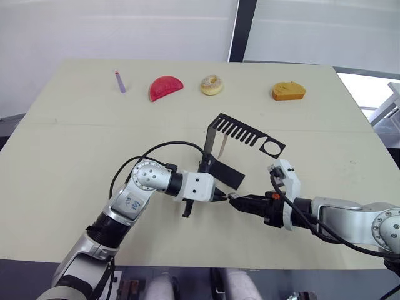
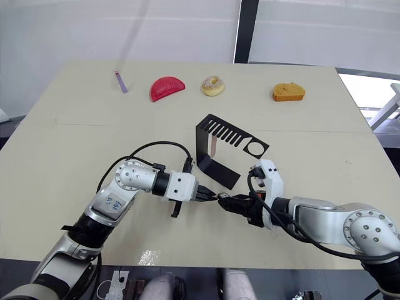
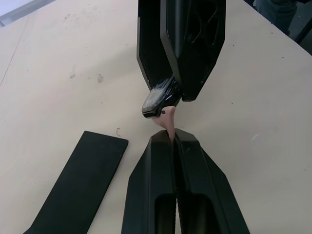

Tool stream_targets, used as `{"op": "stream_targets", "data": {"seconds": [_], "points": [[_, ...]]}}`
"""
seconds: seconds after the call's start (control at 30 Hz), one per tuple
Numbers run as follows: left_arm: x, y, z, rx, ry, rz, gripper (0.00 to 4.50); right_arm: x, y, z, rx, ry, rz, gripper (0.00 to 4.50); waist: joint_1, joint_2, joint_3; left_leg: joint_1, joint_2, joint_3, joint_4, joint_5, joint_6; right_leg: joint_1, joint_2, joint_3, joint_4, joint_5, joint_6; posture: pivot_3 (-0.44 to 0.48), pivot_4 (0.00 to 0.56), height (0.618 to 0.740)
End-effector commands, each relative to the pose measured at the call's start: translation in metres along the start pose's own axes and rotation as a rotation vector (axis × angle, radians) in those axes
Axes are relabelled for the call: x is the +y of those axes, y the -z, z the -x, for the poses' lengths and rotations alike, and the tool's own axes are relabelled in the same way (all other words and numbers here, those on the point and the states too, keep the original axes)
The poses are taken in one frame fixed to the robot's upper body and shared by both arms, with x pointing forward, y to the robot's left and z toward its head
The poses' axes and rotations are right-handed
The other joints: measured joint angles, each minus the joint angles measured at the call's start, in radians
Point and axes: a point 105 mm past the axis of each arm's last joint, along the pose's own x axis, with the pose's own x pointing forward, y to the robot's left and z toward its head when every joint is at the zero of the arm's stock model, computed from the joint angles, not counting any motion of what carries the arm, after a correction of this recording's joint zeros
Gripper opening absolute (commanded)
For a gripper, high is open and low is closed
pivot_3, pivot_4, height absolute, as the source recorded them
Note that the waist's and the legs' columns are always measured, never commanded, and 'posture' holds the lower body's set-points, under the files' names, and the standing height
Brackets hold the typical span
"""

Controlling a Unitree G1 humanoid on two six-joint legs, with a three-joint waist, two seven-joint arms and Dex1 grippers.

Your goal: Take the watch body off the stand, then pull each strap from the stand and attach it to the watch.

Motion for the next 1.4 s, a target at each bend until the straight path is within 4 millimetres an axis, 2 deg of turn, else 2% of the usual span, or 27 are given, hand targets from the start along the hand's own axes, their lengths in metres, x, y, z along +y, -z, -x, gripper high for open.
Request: {"op": "stream_targets", "data": {"seconds": [0.03,1.4], "points": [[0.0064,-0.0187,-0.0051,-0.054,-0.021,-0.07,0.0,0.024,0.0038,0.0003,0.019,-0.118,0.031,1.6,0.0,0.0,0.0,0.0,0.0,0.0,0.0,0.0,0.0,0.0,0.0,0.0,0.0,0.0,0.0,0.0,0.15,0.737],[0.0094,-0.0219,-0.0092,-0.065,-0.027,-0.07,0.0,0.0315,0.0021,-0.0013,0.019,-0.14,0.062,1.6,0.0,0.0,0.0,0.0,0.0,0.0,0.0,0.0,0.0,0.0,0.0,0.0,0.0,0.0,0.0,0.0,0.15,0.737]]}}
